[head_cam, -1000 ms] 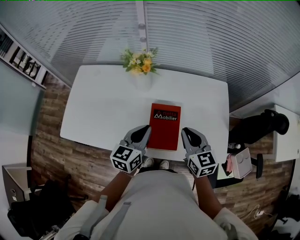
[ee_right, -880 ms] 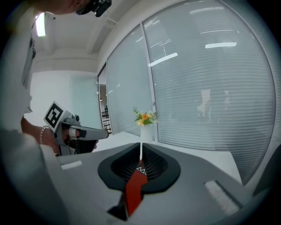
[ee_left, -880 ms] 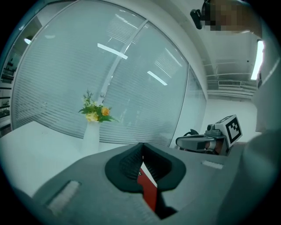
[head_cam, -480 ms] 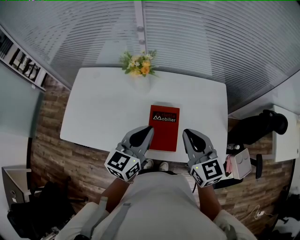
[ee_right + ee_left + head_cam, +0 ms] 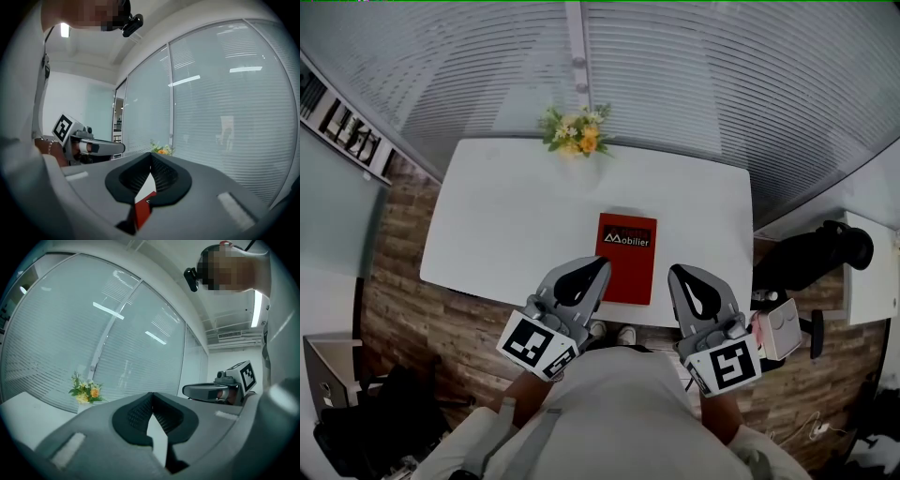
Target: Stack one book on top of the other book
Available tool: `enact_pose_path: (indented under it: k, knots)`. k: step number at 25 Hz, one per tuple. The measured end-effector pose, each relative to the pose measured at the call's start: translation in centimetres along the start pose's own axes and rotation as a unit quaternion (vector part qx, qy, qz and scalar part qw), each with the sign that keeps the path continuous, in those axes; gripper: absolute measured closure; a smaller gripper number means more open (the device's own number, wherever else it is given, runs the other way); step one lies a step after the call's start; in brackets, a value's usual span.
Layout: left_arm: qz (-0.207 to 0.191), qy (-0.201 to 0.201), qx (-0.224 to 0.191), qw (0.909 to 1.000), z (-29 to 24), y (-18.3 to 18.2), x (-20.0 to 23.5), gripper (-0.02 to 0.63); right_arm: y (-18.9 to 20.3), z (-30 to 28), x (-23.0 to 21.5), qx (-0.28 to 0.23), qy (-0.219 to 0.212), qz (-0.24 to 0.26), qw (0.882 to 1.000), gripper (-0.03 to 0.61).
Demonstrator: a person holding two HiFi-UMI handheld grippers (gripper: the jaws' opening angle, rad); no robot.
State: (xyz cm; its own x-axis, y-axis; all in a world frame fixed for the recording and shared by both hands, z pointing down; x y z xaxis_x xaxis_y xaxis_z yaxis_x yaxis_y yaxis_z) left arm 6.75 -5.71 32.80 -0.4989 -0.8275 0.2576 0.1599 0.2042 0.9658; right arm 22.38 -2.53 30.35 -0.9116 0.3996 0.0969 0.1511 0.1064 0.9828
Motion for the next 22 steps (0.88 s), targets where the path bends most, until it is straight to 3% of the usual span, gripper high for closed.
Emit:
enact_pose_path:
  k: [10,22]
  knots:
    - [-0.031,-0.006,-0.012,0.9994,0.6,-2.5,-1.4,0.607,-2.9,1.1,0.8,-0.019,0.011,-0.001,1.0,0.573]
    - [-0.05,-0.032,-0.022,0.998,1.6,-3.8,-1.2,0.607,-3.8,2.0,0.1,-0.027,0.027,0.016,0.999,0.574]
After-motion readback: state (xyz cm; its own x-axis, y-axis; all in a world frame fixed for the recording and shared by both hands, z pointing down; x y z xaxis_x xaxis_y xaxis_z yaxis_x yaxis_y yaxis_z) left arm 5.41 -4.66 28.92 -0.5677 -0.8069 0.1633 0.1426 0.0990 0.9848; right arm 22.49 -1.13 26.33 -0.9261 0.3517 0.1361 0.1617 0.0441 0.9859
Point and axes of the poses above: the fingertips, and each gripper's own axes: z backward along the fingers, x to its left, y out of its underside, the point moved 5 cm from there along z, backward along the fingers, and after that the axes turned 11 degrees about y, right-handed, at the moved point
